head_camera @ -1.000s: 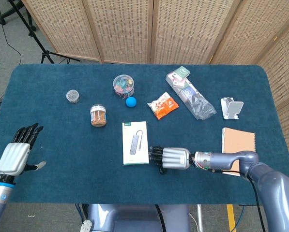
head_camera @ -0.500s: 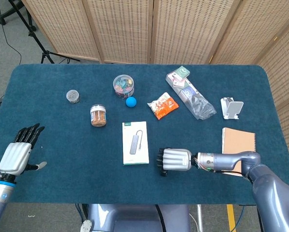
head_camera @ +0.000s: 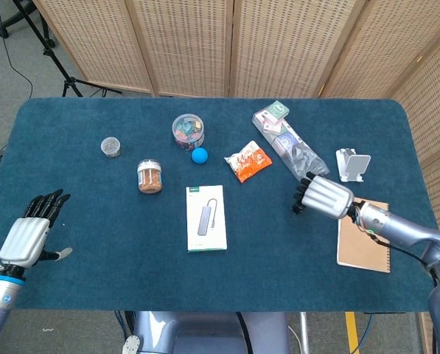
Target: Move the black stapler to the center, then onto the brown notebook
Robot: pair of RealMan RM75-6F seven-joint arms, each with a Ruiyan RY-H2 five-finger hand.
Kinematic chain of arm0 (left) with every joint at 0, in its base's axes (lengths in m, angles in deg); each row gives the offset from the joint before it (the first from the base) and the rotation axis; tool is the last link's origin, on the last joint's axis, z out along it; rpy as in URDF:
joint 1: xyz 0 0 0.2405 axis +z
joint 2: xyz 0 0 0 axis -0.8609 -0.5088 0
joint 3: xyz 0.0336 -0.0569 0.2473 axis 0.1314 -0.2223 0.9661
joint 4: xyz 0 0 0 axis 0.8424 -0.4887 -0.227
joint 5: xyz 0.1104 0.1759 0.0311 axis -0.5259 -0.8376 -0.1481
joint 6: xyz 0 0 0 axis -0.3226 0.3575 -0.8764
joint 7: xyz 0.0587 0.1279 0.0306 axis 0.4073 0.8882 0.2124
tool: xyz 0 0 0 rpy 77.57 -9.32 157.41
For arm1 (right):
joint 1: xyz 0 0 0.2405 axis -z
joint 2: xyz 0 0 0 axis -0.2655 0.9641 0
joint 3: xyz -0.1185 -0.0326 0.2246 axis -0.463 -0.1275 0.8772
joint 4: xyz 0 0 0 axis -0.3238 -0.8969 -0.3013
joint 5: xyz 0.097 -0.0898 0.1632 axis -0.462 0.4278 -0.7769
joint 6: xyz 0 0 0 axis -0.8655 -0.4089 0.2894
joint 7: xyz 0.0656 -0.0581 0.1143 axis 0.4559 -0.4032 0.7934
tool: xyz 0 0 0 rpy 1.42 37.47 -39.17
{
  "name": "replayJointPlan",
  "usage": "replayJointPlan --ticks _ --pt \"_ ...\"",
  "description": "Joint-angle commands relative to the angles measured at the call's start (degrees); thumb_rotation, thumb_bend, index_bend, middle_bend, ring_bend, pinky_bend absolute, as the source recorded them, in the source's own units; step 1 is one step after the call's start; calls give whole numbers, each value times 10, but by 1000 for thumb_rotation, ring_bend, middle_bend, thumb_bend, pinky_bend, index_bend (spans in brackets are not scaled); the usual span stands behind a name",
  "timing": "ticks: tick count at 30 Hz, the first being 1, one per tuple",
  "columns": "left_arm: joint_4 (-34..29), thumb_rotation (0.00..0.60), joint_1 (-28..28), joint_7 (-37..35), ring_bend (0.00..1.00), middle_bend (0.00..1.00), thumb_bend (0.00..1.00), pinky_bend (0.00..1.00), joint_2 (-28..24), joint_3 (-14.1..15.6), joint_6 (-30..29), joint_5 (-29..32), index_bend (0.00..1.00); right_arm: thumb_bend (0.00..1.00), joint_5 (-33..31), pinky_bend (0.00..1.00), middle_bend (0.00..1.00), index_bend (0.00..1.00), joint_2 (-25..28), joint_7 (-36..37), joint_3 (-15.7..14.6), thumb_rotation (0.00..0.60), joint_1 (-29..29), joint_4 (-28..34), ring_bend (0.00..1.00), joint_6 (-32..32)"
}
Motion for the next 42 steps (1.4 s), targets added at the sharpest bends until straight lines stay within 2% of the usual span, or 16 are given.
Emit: replayJointPlan --ticks 1,11,21,30,33,37,39,42 --pt "-1 600 0 5 0 0 0 0 0 1 1 -2 0 763 -9 442 546 619 24 17 -24 600 52 -40 434 2" --pt "-7 600 1 31 0 0 0 0 9 5 1 -9 0 763 -14 442 550 619 21 69 -51 600 139 -110 440 -46" --pt "-12 600 2 51 0 0 0 0 19 12 2 -23 0 762 -20 442 541 619 -13 100 -58 600 164 -159 440 -35" --pt "-11 600 3 64 0 0 0 0 25 9 3 -15 0 759 -21 442 533 619 -41 122 -63 600 168 -176 440 -36" --pt "-11 600 2 65 0 0 0 0 25 8 5 -12 0 718 -24 442 483 617 -45 124 -62 600 170 -180 411 -34" --pt "-11 600 1 65 0 0 0 0 24 7 9 -9 0 527 -25 442 378 530 -47 110 -63 600 170 -190 313 -31" --pt "-11 600 1 66 0 0 0 0 24 7 9 -8 0 472 -25 434 319 471 -45 112 -65 600 170 -192 256 -26" --pt "-11 600 1 67 0 0 0 0 25 7 9 -7 0 432 -23 329 203 356 -42 116 -70 600 171 -191 160 -16"
